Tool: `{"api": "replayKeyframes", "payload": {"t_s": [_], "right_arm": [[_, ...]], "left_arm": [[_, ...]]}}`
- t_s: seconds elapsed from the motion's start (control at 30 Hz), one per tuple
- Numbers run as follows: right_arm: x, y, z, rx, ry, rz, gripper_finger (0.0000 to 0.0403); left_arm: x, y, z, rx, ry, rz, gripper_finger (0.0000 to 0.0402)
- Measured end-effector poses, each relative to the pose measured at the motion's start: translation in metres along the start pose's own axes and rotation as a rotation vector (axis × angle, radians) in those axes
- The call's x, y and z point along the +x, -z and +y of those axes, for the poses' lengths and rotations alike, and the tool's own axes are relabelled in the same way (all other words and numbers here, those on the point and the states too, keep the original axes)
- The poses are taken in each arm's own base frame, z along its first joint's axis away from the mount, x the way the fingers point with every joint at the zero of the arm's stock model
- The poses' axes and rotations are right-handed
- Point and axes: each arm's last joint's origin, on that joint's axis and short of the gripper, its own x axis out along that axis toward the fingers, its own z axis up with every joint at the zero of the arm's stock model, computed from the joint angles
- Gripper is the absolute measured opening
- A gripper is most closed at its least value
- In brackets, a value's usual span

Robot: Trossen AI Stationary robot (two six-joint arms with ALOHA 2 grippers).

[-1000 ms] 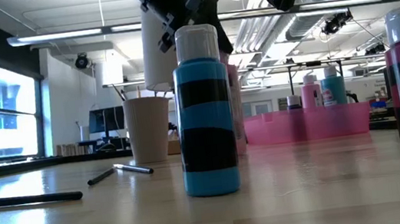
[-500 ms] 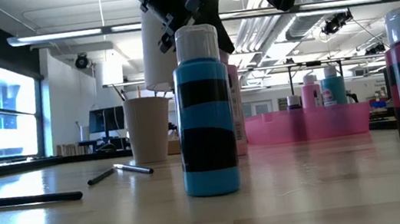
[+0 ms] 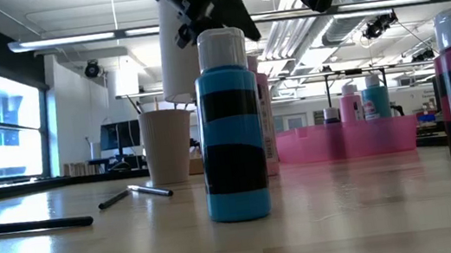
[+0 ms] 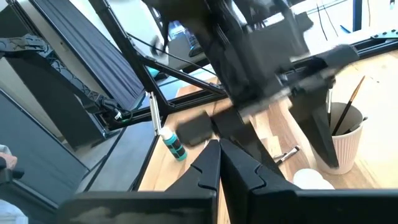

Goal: Pick & Place Paint Supplies
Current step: Put the big pink paint bottle into the pink bin

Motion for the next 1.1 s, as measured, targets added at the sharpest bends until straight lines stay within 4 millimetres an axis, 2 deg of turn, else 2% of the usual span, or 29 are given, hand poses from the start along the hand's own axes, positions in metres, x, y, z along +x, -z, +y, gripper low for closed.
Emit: {"api": "replayKeyframes", "payload": {"t_s": [0.17, 0.4, 0.67, 0.83, 0.93, 1.1], "right_arm": [[0.000, -0.001, 0.000, -0.002, 0.004, -0.007, 0.0002], [0.000, -0.002, 0.000, -0.005, 0.009, -0.020, 0.0002], [0.000, -0.006, 0.000, -0.006, 0.041, -0.073, 0.0002], [0.000, -0.007, 0.001, -0.007, 0.038, -0.082, 0.0002], [0.000, -0.008, 0.000, -0.009, 0.066, -0.104, 0.0002], [-0.001, -0.012, -0.001, -0.013, 0.138, -0.169, 0.0002]], "left_arm": [[-0.016, -0.005, 0.005, 0.003, -0.002, 0.001, 0.0223], [-0.029, -0.004, 0.010, 0.021, -0.023, 0.040, 0.0223], [-0.041, -0.004, 0.010, 0.188, -0.047, 0.039, 0.0223], [-0.053, -0.001, 0.015, 0.240, -0.157, 0.035, 0.0223], [-0.063, 0.010, 0.024, 0.242, -0.187, -0.009, 0.0223], [-0.078, 0.045, 0.044, 0.147, -0.157, -0.121, 0.0223]]}}
